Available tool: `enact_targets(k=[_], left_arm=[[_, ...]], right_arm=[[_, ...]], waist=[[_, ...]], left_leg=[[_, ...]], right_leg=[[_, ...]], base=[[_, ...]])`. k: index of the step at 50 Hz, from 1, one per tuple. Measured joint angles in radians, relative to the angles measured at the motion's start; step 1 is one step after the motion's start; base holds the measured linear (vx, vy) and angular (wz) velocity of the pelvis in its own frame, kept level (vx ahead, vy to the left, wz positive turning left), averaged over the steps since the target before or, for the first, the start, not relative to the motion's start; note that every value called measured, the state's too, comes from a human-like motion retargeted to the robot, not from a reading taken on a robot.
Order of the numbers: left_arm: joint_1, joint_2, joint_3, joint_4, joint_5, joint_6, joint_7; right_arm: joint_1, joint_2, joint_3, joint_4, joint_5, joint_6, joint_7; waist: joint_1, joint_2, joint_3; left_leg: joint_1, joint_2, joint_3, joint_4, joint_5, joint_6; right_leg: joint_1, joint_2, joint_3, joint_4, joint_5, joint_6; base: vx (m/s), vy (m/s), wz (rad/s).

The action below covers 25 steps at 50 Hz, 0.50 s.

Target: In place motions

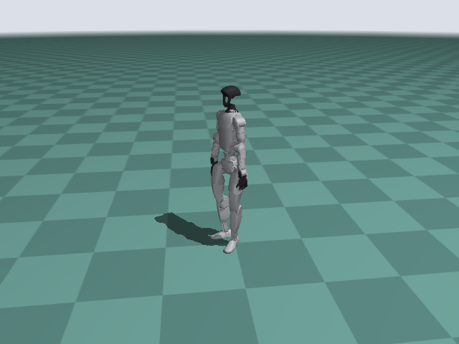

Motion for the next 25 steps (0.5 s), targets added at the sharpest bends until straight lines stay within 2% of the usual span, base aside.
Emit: enact_targets(k=[5, 13, 20, 23, 25], left_arm=[[-0.019, -0.002, -0.018, 0.03, 0.01, 0.002, -0.005], [-0.049, 0.001, -0.055, 0.068, 0.024, -0.003, -0.007], [-0.092, 0.027, -0.116, 0.06, 0.051, -0.002, -0.01], [-0.096, 0.045, -0.118, 0.033, 0.061, -0.005, -0.018], [-0.096, 0.055, -0.121, 0.023, 0.061, -0.007, -0.022]], right_arm=[[0.005, 0.002, -0.007, -0.001, -0.003, 0.004, 0.025], [0.01, 0.0, -0.001, -0.006, 0.014, -0.015, -0.012], [0.001, -0.004, 0.012, -0.006, 0.05, -0.026, -0.064], [0.0, -0.003, 0.029, -0.009, 0.06, -0.035, -0.085], [0.004, -0.002, 0.033, -0.01, 0.059, -0.038, -0.086]], waist=[[-0.027, -0.008, 0.005], [-0.057, -0.006, 0.023], [-0.04, 0.011, 0.055], [0.024, -0.01, 0.065], [0.054, -0.024, 0.071]], left_leg=[[0.011, -0.028, -0.042, -0.009, -0.012, 0.01], [0.011, -0.047, -0.073, -0.021, -0.029, 0.023], [-0.04, -0.005, -0.035, -0.013, -0.029, 0.029], [-0.04, 0.005, 0.04, -0.018, -0.036, 0.024], [-0.035, 0.006, 0.072, -0.02, -0.037, 0.022]], right_leg=[[0.001, -0.022, -0.03, 0.006, 0.0, 0.013], [-0.03, -0.046, -0.037, 0.044, -0.004, 0.02], [-0.113, -0.035, 0.033, 0.128, 0.014, 0.001], [-0.147, -0.013, 0.128, 0.174, -0.018, -0.011], [-0.156, 0.005, 0.2, 0.182, -0.028, 0.005]], base=[[-0.16, 0.07, 0.29], [-0.17, 0.08, -0.03], [-0.23, 0.08, -0.43], [-0.16, 0.02, -1.15], [-0.05, 0.01, -0.8]])
